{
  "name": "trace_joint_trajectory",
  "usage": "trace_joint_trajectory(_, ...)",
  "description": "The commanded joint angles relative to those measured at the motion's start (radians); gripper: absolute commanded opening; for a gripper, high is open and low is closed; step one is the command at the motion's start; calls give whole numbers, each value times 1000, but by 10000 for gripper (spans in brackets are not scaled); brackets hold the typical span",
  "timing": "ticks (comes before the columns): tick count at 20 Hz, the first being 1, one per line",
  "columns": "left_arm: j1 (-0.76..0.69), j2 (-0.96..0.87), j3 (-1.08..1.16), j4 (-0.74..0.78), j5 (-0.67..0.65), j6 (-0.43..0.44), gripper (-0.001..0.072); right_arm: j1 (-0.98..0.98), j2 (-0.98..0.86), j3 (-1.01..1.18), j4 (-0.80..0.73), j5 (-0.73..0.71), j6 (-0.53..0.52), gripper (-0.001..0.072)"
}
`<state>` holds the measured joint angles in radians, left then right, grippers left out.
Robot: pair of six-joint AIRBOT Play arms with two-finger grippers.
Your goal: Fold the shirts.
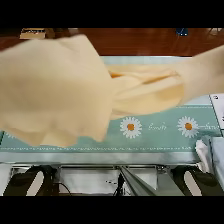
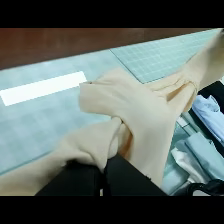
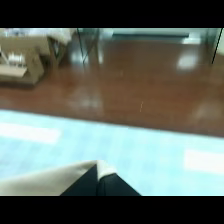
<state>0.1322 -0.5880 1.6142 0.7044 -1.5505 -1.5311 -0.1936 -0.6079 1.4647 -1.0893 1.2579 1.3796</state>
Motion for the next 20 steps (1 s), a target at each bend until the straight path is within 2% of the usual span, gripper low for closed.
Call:
trace_joint_trajectory(1,0,10,-111,-5,-55,-46,23,0,-103,-2,-17,224,25,26)
trace_joint_trajectory(5,-7,-9,-512,-6,10,53,24,99,-363,-71,-124,236,23,26)
trace_joint_trajectory(7,-41,-45,-733,-6,144,100,23,173,-521,-95,-154,196,-17,27)
trace_joint_trajectory(10,-124,-137,-943,-39,382,186,24,253,-731,-95,-152,0,-50,27)
trace_joint_trajectory(12,-177,-226,-993,-43,506,262,24,275,-827,-95,-130,-131,-40,27)
trace_joint_trajectory(14,-206,-326,-995,-43,576,325,25,280,-885,-95,-95,-213,-27,28)
trace_joint_trajectory(16,-214,-420,-995,-43,620,334,24,280,-917,-95,-98,-258,-3,28)
trace_joint_trajectory(20,-216,-552,-995,-44,605,335,24,264,-928,-89,-96,-267,-3,29)
